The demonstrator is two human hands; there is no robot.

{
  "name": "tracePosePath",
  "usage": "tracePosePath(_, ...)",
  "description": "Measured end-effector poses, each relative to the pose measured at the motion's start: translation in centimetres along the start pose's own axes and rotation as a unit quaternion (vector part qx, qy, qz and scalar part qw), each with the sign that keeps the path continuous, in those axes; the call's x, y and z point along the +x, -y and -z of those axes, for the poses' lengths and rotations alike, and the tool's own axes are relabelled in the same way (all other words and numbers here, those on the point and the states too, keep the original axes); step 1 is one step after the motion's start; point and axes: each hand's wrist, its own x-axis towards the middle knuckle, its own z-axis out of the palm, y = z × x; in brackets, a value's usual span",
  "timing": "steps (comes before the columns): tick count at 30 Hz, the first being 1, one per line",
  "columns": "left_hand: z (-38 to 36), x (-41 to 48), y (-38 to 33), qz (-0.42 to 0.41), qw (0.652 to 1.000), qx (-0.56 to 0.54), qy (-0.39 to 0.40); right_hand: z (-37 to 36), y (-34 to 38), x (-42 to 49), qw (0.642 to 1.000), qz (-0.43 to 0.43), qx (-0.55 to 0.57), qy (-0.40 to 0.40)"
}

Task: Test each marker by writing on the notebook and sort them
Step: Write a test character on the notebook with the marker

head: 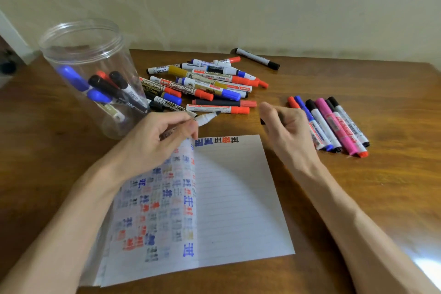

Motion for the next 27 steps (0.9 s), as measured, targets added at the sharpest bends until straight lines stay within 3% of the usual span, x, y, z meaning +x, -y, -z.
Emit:
tracePosePath(3, -1.0, 0.1, -0.3, -0.003, 1.0, 0.018, 0.003, -0.8, -0.3, 0.4, 0.996, -0.025, -0.043, 0.073)
tracePosePath(7, -1.4, 0.5, -0.7, -0.005, 1.0, -0.007, -0.013, -0.9, -0.7, 0.3, 0.994, -0.024, -0.023, 0.103)
tracePosePath(10, -2.0, 0.8, -1.3, -0.016, 0.999, -0.016, -0.048, -1.4, -0.8, 0.3, 0.993, 0.039, -0.042, 0.102)
tracePosePath(16, -3.1, 1.0, -1.1, -0.012, 0.993, 0.004, -0.116, -1.7, 0.2, 0.0, 0.988, -0.041, 0.08, 0.127)
tracePosePath(24, -3.4, 1.4, -0.9, -0.021, 0.991, -0.001, -0.131, -2.0, 0.8, -0.4, 0.978, -0.08, 0.116, 0.152)
tracePosePath(27, -3.5, 1.4, -0.8, -0.007, 0.989, 0.005, -0.147, -2.3, 0.6, -0.4, 0.985, -0.063, 0.077, 0.14)
